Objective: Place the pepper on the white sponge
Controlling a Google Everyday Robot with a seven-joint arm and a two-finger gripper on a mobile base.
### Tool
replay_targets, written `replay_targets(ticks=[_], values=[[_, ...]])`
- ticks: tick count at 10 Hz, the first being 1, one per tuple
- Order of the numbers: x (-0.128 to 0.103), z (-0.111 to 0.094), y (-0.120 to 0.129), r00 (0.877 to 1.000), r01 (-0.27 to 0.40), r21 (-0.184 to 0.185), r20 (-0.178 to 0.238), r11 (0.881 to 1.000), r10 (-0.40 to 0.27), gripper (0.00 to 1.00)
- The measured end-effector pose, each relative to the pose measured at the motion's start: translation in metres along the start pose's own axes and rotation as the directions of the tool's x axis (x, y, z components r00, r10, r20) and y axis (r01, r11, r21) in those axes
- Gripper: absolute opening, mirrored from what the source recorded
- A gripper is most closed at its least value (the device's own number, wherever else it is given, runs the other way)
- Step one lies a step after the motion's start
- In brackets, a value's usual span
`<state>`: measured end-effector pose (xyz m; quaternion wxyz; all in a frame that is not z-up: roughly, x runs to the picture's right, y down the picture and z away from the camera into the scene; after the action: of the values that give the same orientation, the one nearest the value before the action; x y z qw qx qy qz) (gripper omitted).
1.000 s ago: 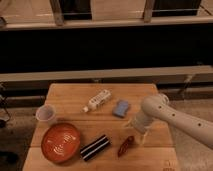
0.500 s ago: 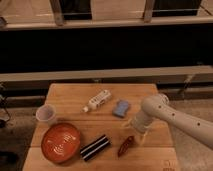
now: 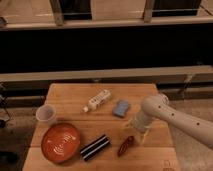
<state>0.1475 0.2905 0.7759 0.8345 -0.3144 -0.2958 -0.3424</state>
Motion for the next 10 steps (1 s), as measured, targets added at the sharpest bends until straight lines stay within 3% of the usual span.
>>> replay_targets(ticks=[2, 4, 10], values=[[0.004, 0.010, -0.002, 1.000, 0.008, -0.033, -0.008, 0.999, -0.009, 0.80], [0.004, 0.014, 0.000, 1.000, 0.014, -0.060, -0.007, 0.998, -0.014, 0.71], [-0.012, 0.003, 0.016, 0.999, 0.042, -0.108, 0.032, 0.993, -0.038, 0.10]])
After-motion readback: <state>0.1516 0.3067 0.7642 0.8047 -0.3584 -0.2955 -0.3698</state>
